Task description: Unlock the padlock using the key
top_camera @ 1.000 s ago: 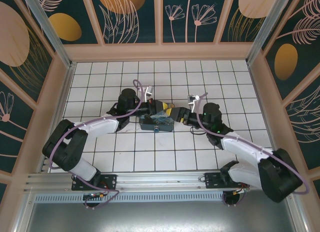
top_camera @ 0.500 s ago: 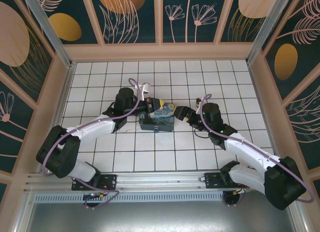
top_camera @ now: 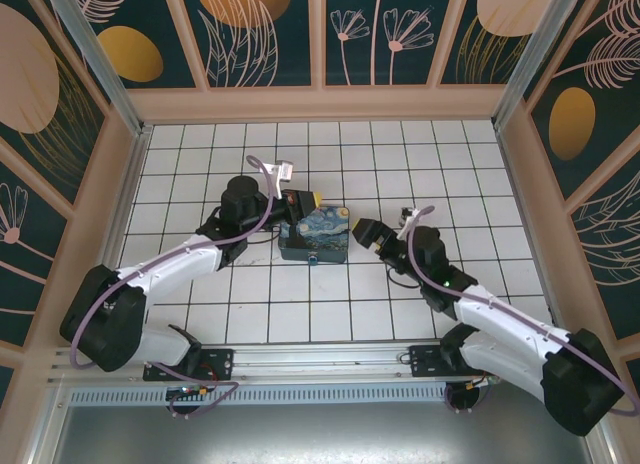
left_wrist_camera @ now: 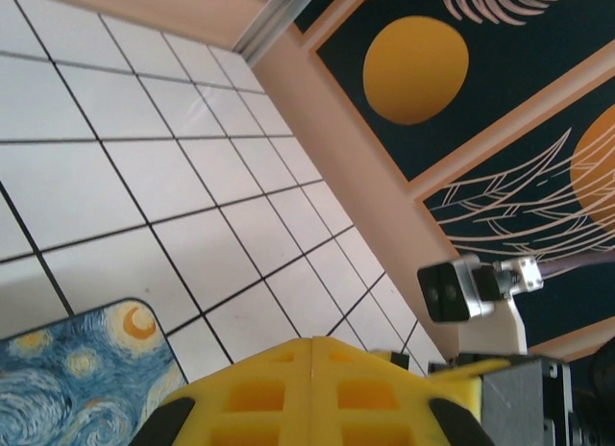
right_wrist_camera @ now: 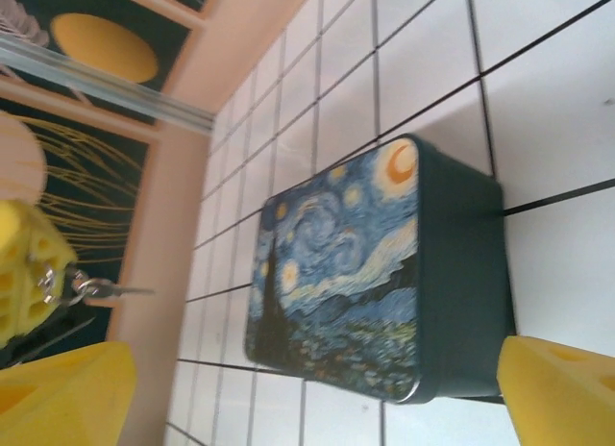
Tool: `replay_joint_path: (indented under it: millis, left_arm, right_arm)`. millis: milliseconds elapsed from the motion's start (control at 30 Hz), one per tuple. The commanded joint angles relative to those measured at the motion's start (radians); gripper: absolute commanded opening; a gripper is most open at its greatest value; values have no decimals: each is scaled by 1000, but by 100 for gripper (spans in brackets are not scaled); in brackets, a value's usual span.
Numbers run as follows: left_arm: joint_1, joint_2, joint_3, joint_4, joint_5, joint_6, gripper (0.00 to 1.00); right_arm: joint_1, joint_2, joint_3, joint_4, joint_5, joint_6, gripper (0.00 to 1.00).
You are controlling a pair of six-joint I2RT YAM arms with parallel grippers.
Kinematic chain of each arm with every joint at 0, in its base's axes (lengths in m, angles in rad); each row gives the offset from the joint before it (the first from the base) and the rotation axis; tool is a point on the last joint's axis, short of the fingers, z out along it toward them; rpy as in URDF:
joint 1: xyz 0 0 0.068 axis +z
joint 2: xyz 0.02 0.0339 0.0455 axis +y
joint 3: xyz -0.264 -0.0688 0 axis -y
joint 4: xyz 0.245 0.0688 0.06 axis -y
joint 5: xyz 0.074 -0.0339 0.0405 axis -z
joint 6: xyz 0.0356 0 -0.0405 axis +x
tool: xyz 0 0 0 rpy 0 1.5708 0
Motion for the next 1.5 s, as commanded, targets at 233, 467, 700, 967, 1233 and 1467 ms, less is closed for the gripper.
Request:
replay_joint_path:
  millis: [233, 467, 700, 967, 1233, 1467]
  left_arm:
    - [-3, -110, -125, 279, -28, 51, 0]
    - [-4, -136, -146, 298, -34, 9, 0]
    - [-4, -138, -180, 366, -46, -71, 0]
    - [-4, -134, -229, 467, -89, -160, 0]
    - [-3, -115, -249, 542, -99, -220, 0]
    - [-3, -105, -253, 563, -110, -239, 0]
  right_arm:
    - [33, -57, -119, 452, -57, 56, 72]
    - [73, 113, -31, 587, -101, -20, 54]
    - [85, 283, 44, 753, -117, -41, 49]
    - [115, 404, 95, 894, -112, -25, 45]
    - [146, 499, 145, 985, -110, -11, 44]
    - [154, 540, 171, 1031, -124, 3, 42]
